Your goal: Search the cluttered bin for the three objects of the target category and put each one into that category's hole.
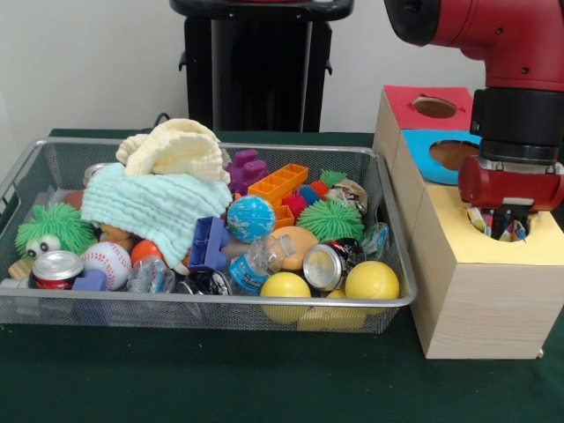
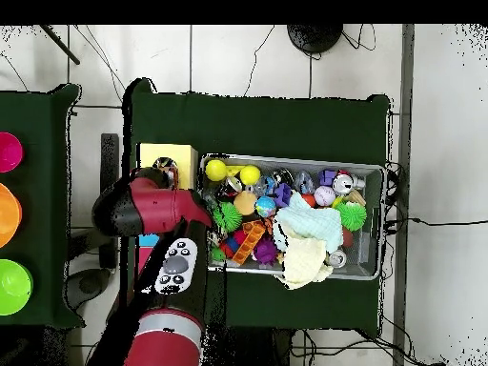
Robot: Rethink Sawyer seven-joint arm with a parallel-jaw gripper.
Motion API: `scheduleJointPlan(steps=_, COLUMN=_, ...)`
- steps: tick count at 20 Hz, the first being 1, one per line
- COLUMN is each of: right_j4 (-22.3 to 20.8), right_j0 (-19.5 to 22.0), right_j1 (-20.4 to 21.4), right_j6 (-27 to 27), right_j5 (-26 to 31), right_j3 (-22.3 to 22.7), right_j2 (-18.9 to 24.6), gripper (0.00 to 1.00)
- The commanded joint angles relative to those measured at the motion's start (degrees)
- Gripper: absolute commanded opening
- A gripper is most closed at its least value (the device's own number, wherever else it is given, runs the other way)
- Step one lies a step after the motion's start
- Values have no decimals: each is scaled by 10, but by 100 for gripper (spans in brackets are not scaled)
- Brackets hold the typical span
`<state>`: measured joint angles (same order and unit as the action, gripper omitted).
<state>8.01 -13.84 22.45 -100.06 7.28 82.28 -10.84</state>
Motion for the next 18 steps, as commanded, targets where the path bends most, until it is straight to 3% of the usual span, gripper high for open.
scheduleJointPlan(steps=1, right_j4=23, right_j0=-8, right_j1=-83, right_j6=-146, right_j5=-22, right_j3=73, right_j2=26, gripper=0)
scheduleJointPlan(steps=6, right_j4=33, right_j0=-11, right_j1=-81, right_j6=-141, right_j5=-20, right_j3=75, right_j2=22, gripper=0)
scheduleJointPlan(steps=18, right_j4=41, right_j0=-17, right_j1=-40, right_j6=-111, right_j5=102, right_j3=78, right_j2=7, gripper=0)
